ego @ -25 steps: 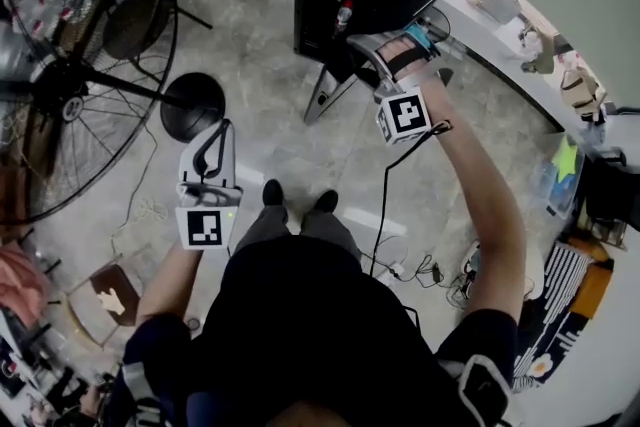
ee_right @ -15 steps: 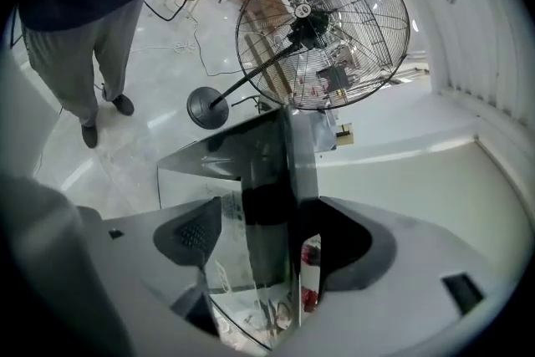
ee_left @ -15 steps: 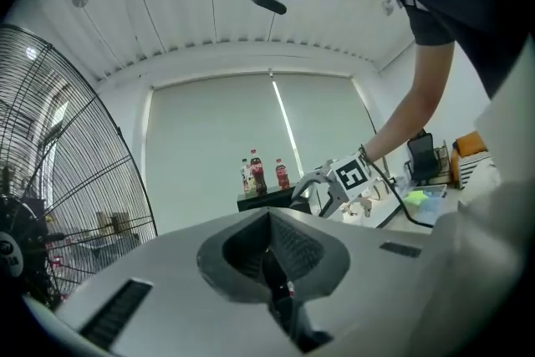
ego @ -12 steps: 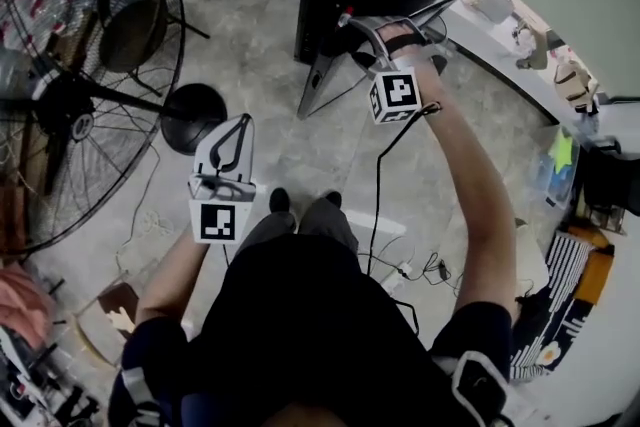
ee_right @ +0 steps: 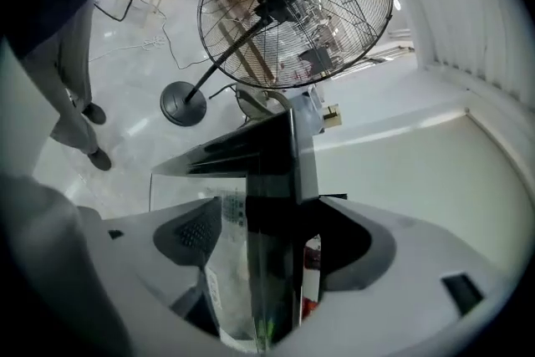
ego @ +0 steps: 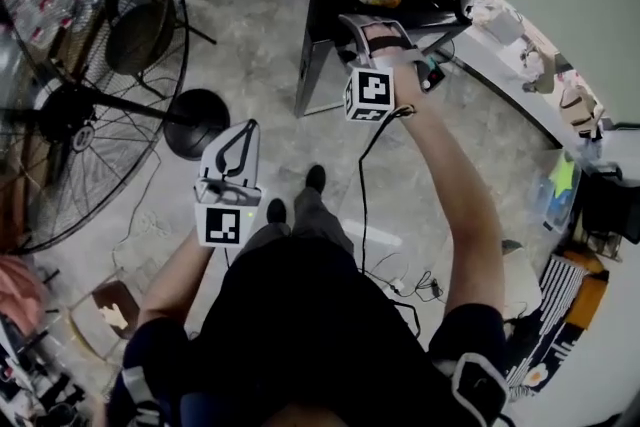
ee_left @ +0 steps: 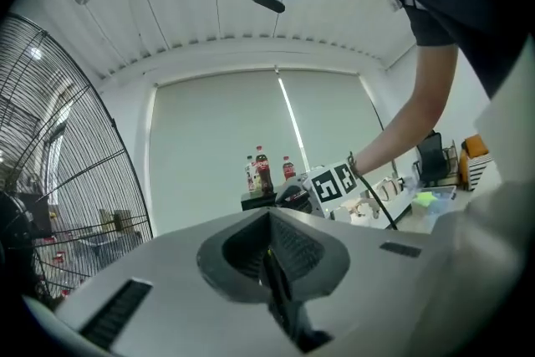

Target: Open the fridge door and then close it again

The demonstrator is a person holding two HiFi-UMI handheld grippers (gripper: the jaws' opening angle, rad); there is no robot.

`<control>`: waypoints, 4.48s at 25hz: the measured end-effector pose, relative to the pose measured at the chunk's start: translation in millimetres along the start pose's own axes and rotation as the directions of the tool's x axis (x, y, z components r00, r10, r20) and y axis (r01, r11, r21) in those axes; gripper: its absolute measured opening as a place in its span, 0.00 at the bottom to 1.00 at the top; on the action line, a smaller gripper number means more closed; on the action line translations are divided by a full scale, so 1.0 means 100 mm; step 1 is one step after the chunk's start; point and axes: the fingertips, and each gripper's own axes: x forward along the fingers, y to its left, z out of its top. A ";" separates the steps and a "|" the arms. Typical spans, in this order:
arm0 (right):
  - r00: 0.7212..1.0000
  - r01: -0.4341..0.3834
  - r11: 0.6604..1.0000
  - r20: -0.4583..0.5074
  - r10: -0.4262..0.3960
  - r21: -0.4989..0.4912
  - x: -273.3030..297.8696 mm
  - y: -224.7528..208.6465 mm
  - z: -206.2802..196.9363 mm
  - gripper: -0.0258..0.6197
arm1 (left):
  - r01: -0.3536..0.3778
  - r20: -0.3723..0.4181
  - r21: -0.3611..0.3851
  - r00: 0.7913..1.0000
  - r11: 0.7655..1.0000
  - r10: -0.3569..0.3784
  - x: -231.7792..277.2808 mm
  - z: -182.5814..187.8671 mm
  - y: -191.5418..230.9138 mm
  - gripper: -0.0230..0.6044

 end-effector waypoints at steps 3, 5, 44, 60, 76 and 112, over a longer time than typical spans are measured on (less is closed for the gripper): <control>1.000 -0.002 1.000 0.003 0.002 0.026 0.20 -0.16 -0.04 0.62 | -0.041 -0.025 -0.012 0.999 0.999 0.041 0.19 -0.01 0.04 0.07; 1.000 0.001 0.999 0.007 -0.001 0.043 0.34 -0.25 -0.07 0.62 | -0.056 -0.035 0.001 0.998 0.998 0.056 0.32 -0.03 0.07 0.07; 0.985 0.095 0.964 -0.165 -0.055 0.247 1.52 -1.21 -0.71 0.60 | -0.037 -0.032 -0.054 0.999 0.998 0.036 1.57 -0.08 0.68 0.07; 0.983 0.181 0.917 -0.070 -0.167 0.354 1.12 -1.29 -0.70 0.45 | -0.032 -0.028 -0.040 0.999 0.999 0.031 1.60 -0.03 0.65 0.07; 0.952 0.152 0.671 0.075 -0.296 0.726 0.14 -1.12 -0.59 0.09 | -0.021 -0.025 -0.035 0.999 0.999 0.020 1.62 0.04 0.64 0.07; 0.792 0.253 0.096 -0.149 -0.592 0.963 -1.58 -0.57 -1.04 0.07 | -0.075 0.120 -0.070 0.989 0.995 0.083 1.71 0.40 0.49 0.07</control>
